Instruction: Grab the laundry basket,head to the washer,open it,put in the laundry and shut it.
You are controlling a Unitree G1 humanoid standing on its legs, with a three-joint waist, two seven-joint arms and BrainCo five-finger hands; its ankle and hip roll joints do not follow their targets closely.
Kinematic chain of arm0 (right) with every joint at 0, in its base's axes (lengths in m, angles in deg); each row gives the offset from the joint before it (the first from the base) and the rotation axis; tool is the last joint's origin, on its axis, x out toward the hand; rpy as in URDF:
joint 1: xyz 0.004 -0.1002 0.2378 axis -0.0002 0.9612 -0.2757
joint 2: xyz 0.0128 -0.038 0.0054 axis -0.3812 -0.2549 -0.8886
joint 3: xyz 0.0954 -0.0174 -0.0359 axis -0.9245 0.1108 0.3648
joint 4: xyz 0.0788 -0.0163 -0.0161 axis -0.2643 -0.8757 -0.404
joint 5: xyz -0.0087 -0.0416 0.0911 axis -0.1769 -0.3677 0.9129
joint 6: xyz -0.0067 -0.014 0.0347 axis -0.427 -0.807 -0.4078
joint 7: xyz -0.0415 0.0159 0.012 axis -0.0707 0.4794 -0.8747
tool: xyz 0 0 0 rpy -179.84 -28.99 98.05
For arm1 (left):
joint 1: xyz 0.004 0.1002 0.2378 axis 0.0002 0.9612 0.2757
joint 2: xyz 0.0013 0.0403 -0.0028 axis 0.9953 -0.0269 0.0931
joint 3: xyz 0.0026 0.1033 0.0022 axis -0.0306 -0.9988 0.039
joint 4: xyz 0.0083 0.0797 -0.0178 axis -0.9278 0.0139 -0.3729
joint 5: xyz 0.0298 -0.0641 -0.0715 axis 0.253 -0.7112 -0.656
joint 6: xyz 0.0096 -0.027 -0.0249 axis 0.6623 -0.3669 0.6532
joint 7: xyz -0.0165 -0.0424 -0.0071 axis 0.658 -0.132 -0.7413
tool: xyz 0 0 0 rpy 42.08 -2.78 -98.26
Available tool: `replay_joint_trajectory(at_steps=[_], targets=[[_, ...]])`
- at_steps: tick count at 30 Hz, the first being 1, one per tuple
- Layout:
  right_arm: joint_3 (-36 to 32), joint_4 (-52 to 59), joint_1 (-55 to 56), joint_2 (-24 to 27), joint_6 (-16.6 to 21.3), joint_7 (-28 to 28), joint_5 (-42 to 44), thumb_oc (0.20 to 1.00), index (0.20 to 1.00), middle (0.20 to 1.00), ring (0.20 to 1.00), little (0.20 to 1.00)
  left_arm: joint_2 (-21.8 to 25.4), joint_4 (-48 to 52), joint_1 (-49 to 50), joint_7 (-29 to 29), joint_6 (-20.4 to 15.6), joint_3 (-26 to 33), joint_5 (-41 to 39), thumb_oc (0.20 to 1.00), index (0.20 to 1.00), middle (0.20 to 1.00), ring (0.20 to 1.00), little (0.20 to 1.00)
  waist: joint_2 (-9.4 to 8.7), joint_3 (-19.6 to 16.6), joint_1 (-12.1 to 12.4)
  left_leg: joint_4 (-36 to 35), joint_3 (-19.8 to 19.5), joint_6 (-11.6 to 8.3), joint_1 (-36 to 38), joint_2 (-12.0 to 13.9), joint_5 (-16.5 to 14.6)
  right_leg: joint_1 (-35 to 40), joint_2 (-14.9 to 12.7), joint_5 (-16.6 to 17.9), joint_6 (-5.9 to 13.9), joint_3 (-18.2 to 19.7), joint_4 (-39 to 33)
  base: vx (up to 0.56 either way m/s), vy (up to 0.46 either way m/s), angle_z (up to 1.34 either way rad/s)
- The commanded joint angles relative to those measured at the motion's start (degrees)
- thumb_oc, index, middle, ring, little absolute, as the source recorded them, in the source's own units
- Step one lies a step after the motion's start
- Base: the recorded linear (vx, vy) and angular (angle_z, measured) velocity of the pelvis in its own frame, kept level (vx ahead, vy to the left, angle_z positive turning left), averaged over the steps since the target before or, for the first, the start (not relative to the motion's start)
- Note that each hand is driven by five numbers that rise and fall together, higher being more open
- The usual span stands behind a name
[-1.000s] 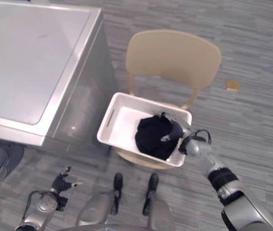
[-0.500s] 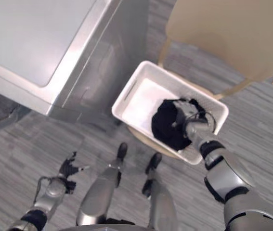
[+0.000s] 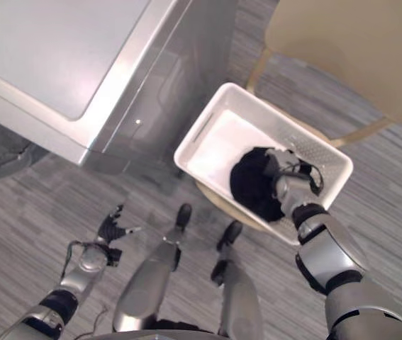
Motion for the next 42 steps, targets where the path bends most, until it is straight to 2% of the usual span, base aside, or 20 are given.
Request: replay_joint_trajectory(at_steps=[1,6,11,19,20,21,25,26,27,28,29,30,33,34,35,36,37,38,41,42], targets=[[-3.2,5.9,2.4,2.5,2.2,-3.8,7.7,0.200,0.200,0.200,0.200,0.200,-0.2,2.1,3.0,-0.6,-0.3,0.9,-1.1,1.000,1.000,1.000,1.000,1.000,-0.64,-2.8,-1.3,-2.1,2.9,-0.29,0.7,-1.6,-1.4,-0.1,-0.3,-7.2,3.13,4.1,5.3,0.04,0.037,-0.15],[-16.9,25.0,16.6,-0.9,7.1,-4.6,18.1,0.200,0.200,0.200,0.200,0.200,0.5,4.0,6.4,0.8,0.5,4.5,0.6,1.000,1.000,1.000,1.000,1.000,-2.11,-6.8,-3.9,-2.6,4.1,0.32,6.6,-1.6,-3.6,5.9,-0.6,-7.2,3.76,4.6,3.3,0.07,0.037,-0.11],[-23.2,40.2,27.2,-3.0,10.7,-0.3,22.6,0.200,0.200,0.200,0.200,0.200,0.7,5.4,10.7,1.9,1.5,8.8,0.9,1.000,1.000,1.000,1.000,1.000,-3.40,-10.7,-6.0,-3.7,5.3,0.89,11.9,-1.5,-5.2,10.3,-0.7,-7.3,4.23,5.3,2.1,0.09,0.050,-0.14],[-25.3,55.6,36.7,-7.9,14.7,8.7,33.5,0.200,0.200,0.200,0.200,0.200,0.8,7.1,14.0,2.9,2.1,11.6,2.0,1.000,1.000,1.000,1.000,1.000,-4.55,-13.7,-7.4,-4.0,7.0,1.69,15.9,-0.8,-6.3,12.3,0.0,-7.1,4.76,7.8,3.1,0.01,0.040,-0.23],[-25.1,58.6,37.7,-9.0,15.6,10.1,36.0,0.200,0.200,0.200,0.200,0.200,1.1,7.4,12.7,2.5,1.9,11.2,1.9,1.000,1.000,1.000,1.000,1.000,-4.33,-12.7,-8.1,-3.2,6.0,1.69,14.8,-0.5,-5.5,11.1,0.9,-8.3,5.10,11.2,7.9,-0.18,-0.024,-0.15],[-25.2,58.6,37.7,-9.0,15.6,10.1,36.0,0.200,0.200,0.200,0.200,0.200,1.1,7.4,12.7,2.5,1.9,11.2,1.9,1.000,1.000,1.000,1.000,1.000,-4.34,-12.9,-8.2,-3.2,6.0,1.70,14.5,-0.5,-5.4,10.9,0.9,-8.2,5.10,11.2,7.9,-0.25,-0.033,0.10],[-25.6,62.5,40.3,-9.1,16.9,12.0,37.5,0.200,0.200,0.200,0.200,0.200,1.5,8.6,11.5,2.4,1.2,10.5,2.0,1.000,1.000,1.000,1.000,1.000,-2.95,-13.6,-8.8,-2.6,2.9,0.99,10.5,-0.1,-2.2,10.9,4.2,-11.4,4.32,17.2,16.6,-0.24,-0.059,0.73],[-25.7,62.9,40.9,-9.4,16.9,12.4,37.9,0.200,0.200,0.200,0.200,0.200,1.7,9.3,11.9,2.4,1.0,10.5,2.3,1.000,1.000,1.000,1.000,1.000,-3.08,-14.2,-8.4,-2.8,2.1,0.88,9.6,-0.4,-1.4,12.7,4.9,-12.5,3.97,18.4,16.2,-0.28,-0.164,0.64],[-25.2,62.4,40.3,-9.6,16.7,12.5,37.9,0.200,0.200,0.200,0.200,0.200,2.0,12.1,13.0,2.7,0.4,10.1,3.0,1.000,1.000,1.000,1.000,1.000,-3.38,-15.3,-6.7,-2.9,1.1,0.06,7.2,-1.1,0.7,16.9,6.2,-15.9,2.28,20.5,10.4,-0.32,-0.228,0.57],[-24.5,61.5,39.0,-9.9,17.1,11.9,38.8,0.200,0.200,0.200,0.200,0.200,2.2,13.9,13.5,2.2,0.0,10.1,2.4,1.000,1.000,1.000,1.000,1.000,-3.31,-15.1,-5.3,-3.1,0.9,-1.09,5.4,-1.2,2.6,18.3,6.9,-16.4,1.45,21.0,6.6,-0.25,-0.188,0.48],[-24.4,61.4,38.9,-9.9,17.2,11.9,38.8,0.200,0.200,0.200,0.200,0.200,2.2,14.0,13.6,2.2,0.0,10.2,2.4,1.000,1.000,1.000,1.000,1.000,-3.33,-15.1,-5.4,-3.1,0.8,-1.11,5.4,-1.2,2.7,18.4,6.9,-16.2,1.43,21.0,6.3,-0.31,-0.186,0.41],[-23.8,61.3,37.8,-9.7,17.8,11.1,39.7,0.200,0.200,0.200,0.200,0.200,2.0,15.5,13.9,2.1,-0.4,9.8,2.2,1.000,1.000,1.000,1.000,1.000,-2.35,-14.7,-4.2,-4.3,-0.1,-2.71,3.1,-0.9,5.8,18.3,8.6,-17.0,0.05,21.7,3.4,-0.27,-0.142,0.22],[-23.5,61.8,36.8,-8.6,18.0,11.2,40.1,0.200,0.200,0.200,0.200,0.200,2.0,18.2,13.7,2.2,-0.8,9.3,2.2,1.000,1.000,1.000,1.000,1.000,-1.08,-13.6,-4.1,-5.6,-0.9,-3.88,2.0,-0.9,7.5,17.5,9.9,-16.2,-0.51,20.9,2.5,-0.24,-0.089,0.63],[-23.4,61.6,35.8,-7.8,18.1,10.7,40.4,0.200,0.200,0.200,0.200,0.200,1.8,19.3,13.0,2.2,-1.0,8.6,2.3,1.000,1.000,1.000,1.000,1.000,-0.56,-12.4,-4.5,-5.1,-0.3,-4.07,0.8,-1.1,7.0,16.7,9.8,-15.8,-0.69,19.7,2.9,-0.46,-0.041,0.58],[-22.7,62.4,34.5,-6.3,17.6,11.0,39.8,0.200,0.200,0.200,0.200,0.200,2.2,23.8,11.9,3.0,-1.8,7.5,2.7,1.000,1.000,1.000,1.000,1.000,-0.98,-12.3,-5.7,-2.6,4.8,-2.52,1.4,-0.4,3.7,16.0,8.2,-14.9,-0.22,17.0,2.1,-0.41,-0.008,0.45],[-22.2,62.8,33.8,-5.8,17.7,11.2,39.6,0.200,0.200,0.200,0.200,0.200,2.5,25.5,11.4,3.2,-2.4,6.9,3.2,1.000,1.000,1.000,1.000,1.000,-1.46,-12.5,-6.3,-0.7,6.8,-1.89,1.9,0.1,2.4,15.9,7.3,-14.2,0.02,15.5,1.3,-0.28,0.002,0.74],[-22.2,62.8,33.8,-5.8,17.7,11.2,39.6,0.200,0.200,0.200,0.200,0.200,2.5,25.5,11.4,3.2,-2.4,6.9,3.2,1.000,1.000,1.000,1.000,1.000,-1.35,-12.6,-6.3,-0.6,6.7,-1.90,1.6,0.2,2.5,15.7,7.4,-14.0,0.01,15.4,1.2,-0.16,-0.001,1.53],[-21.4,63.7,33.2,-5.2,17.5,12.0,39.9,0.200,0.200,0.200,0.200,0.200,3.3,28.4,10.1,3.9,-3.5,5.3,3.6,1.000,1.000,1.000,1.000,1.000,-2.57,-13.2,-7.5,2.2,8.2,-1.22,3.9,0.7,-1.2,15.6,5.7,-12.9,0.43,13.2,0.3,-0.10,-0.004,1.52],[-19.8,64.1,32.0,-4.7,17.5,13.0,40.7,0.200,0.200,0.200,0.200,0.200,4.0,30.9,7.8,4.3,-4.1,3.0,4.0,1.000,1.000,1.000,1.000,1.000,-3.60,-13.7,-8.6,4.9,8.6,-1.22,6.0,1.3,-4.3,15.7,4.2,-11.9,0.39,11.0,-0.6,-0.07,0.009,0.73],[-19.8,64.1,31.9,-4.7,17.5,13.0,40.7,0.200,0.200,0.200,0.200,0.200,4.0,30.9,7.8,4.4,-4.1,3.0,4.0,1.000,1.000,1.000,1.000,1.000,-3.56,-13.8,-8.7,4.9,8.5,-1.22,5.9,1.2,-4.1,15.6,4.2,-11.7,0.39,10.9,-0.7,-0.04,0.056,0.44]])
